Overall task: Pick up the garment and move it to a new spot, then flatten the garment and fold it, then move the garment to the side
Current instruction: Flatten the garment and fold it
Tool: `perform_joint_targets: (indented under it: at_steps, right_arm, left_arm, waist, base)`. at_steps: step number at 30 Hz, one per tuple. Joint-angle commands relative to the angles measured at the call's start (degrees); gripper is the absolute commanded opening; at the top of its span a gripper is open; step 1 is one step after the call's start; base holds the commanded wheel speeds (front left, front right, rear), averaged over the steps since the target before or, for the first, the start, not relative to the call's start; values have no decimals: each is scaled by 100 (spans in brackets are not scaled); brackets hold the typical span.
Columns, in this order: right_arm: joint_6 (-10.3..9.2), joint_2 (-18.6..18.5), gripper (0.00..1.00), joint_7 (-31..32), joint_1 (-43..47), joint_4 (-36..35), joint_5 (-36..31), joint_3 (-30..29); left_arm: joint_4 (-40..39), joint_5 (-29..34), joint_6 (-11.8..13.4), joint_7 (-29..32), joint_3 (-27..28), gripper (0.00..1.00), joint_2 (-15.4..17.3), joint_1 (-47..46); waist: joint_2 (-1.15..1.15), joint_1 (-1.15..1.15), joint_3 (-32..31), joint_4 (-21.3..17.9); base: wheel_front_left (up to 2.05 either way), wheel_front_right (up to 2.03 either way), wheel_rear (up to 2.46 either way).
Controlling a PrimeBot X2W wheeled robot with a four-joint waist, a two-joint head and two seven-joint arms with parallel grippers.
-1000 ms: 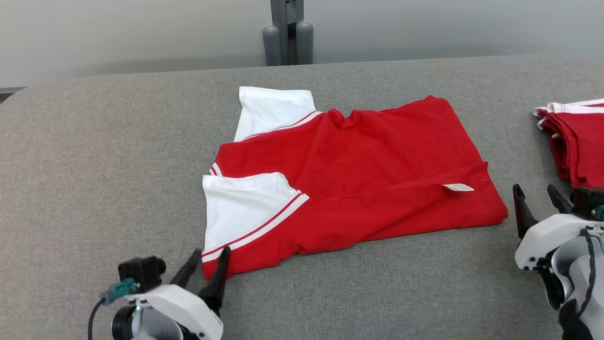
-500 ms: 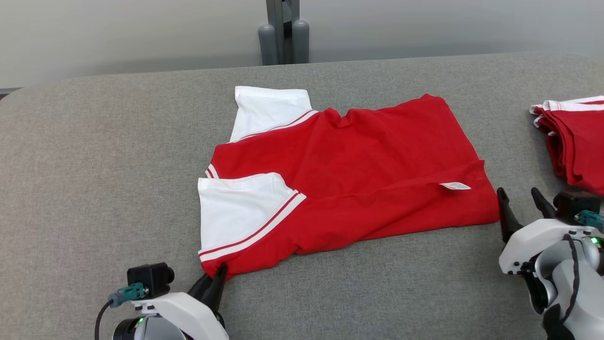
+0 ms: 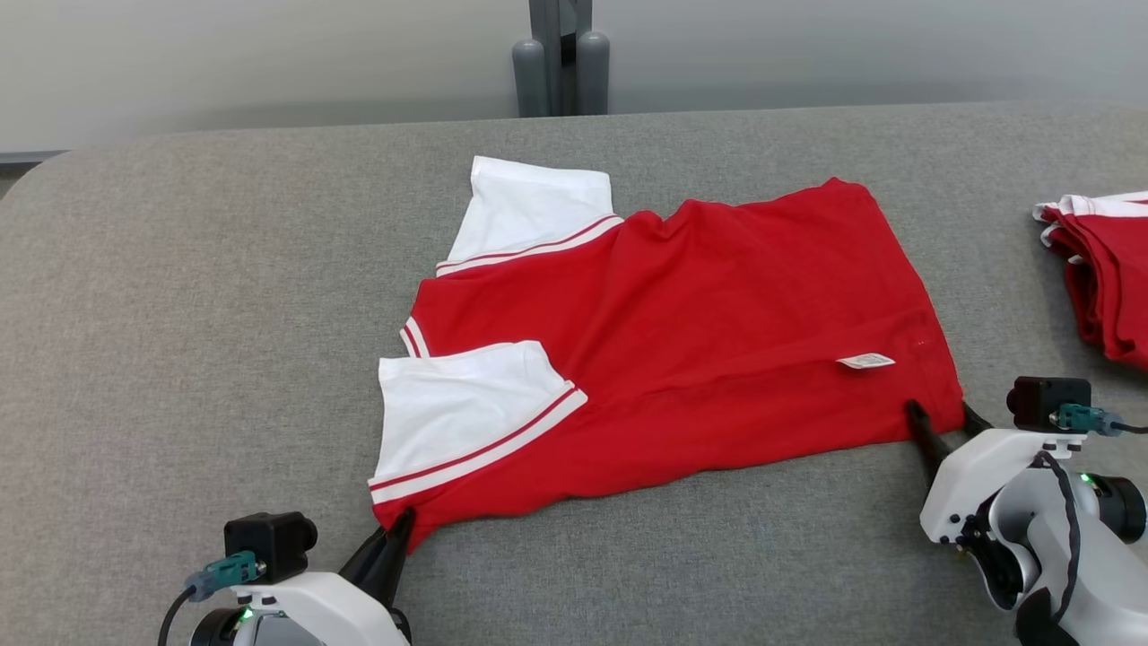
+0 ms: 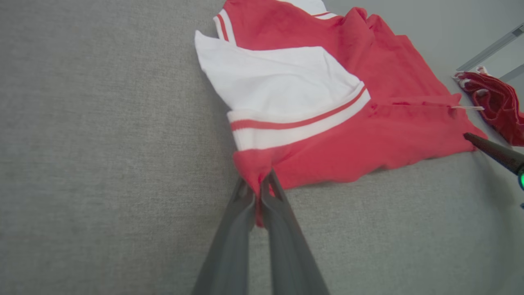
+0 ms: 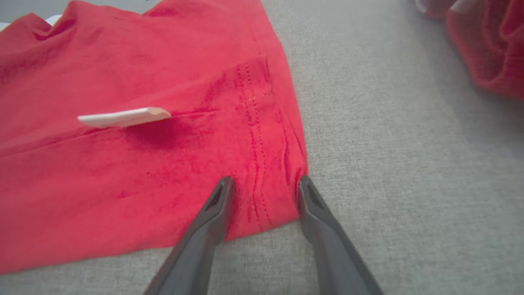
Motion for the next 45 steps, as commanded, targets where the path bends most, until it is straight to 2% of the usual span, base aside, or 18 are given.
perform_joint_targets:
  at_steps: [1, 11, 17, 26, 29, 31, 33, 34, 36, 37, 38, 39, 42, 45]
  right_arm:
    - [-2, -10, 0, 63, 63, 36, 46, 85]
    - [-10, -495, 0, 50, 781, -350, 515, 376]
    - [-18, -853, 0, 423, 1748, -1153, 889, 487]
    - [-24, -1178, 0, 1061, 2967, -2487, 656, -89]
    - [-24, -1149, 0, 1206, 3168, -2841, 513, -348]
    - [-23, -983, 0, 1450, 3461, -3343, 361, -758]
    - [-22, -925, 0, 1548, 3558, -3493, 312, -871]
    - [-21, -876, 7, 1651, 3656, -3625, 240, -965]
    - [-20, -731, 45, 1806, 3793, -3860, 174, -1153]
    - [-15, -651, 95, 1877, 3867, -3963, 177, -1244]
    - [-15, -589, 100, 1893, 3932, -4060, 151, -1363]
    - [-15, -529, 100, 1867, 3994, -4153, 91, -1481]
    - [-2, -371, 100, 1794, 4108, -4388, -120, -1875]
    - [-2, -276, 100, 1638, 4144, -4672, -454, -2262]
  left_arm:
    - [-11, 39, 33, -14, 14, 0, 42, -86]
    - [-93, 28, 3, 8, 32, 0, 252, 156]
    - [-454, -79, 50, 360, -64, 0, 495, 687]
    - [-819, -57, 349, 542, 33, 0, 705, 1175]
    - [-886, -65, 398, 608, 16, 0, 728, 1248]
    - [-936, -173, 447, 826, -38, 0, 757, 1342]
    - [-937, -203, 456, 941, -74, 0, 766, 1396]
    - [-949, -227, 473, 1030, -112, 0, 776, 1428]
    - [-998, -249, 511, 1092, -113, 0, 774, 1441]
    - [-997, -260, 533, 1119, -126, 7, 774, 1469]
    - [-994, -263, 550, 1140, -140, 42, 771, 1494]
    - [-988, -243, 594, 1122, -130, 100, 763, 1516]
    - [-997, -163, 680, 989, -87, 100, 729, 1565]
    - [-1039, -18, 807, 715, 116, 100, 831, 1523]
  waist:
    - [0, 0, 13, 17]
    - [0, 0, -101, -22]
    - [0, 0, -210, -45]
    - [0, 0, -329, -32]
    - [0, 0, -374, -24]
    - [0, 0, -445, -24]
    - [0, 0, -477, -25]
    - [0, 0, -500, -23]
    - [0, 0, -539, -21]
    - [0, 0, -564, -22]
    - [0, 0, -590, -24]
    - [0, 0, -626, -23]
    - [0, 0, -719, -37]
    - [0, 0, -792, -79]
  base:
    - [0, 0, 0]
    - [0, 0, 0]
    - [0, 0, 0]
    - [0, 0, 0]
    - [0, 0, 0]
    - [0, 0, 0]
    - [0, 0, 0]
    - [0, 0, 0]
    - [0, 0, 0]
    - [0, 0, 0]
    - [0, 0, 0]
    - [0, 0, 0]
    - [0, 0, 0]
    - [0, 0, 0]
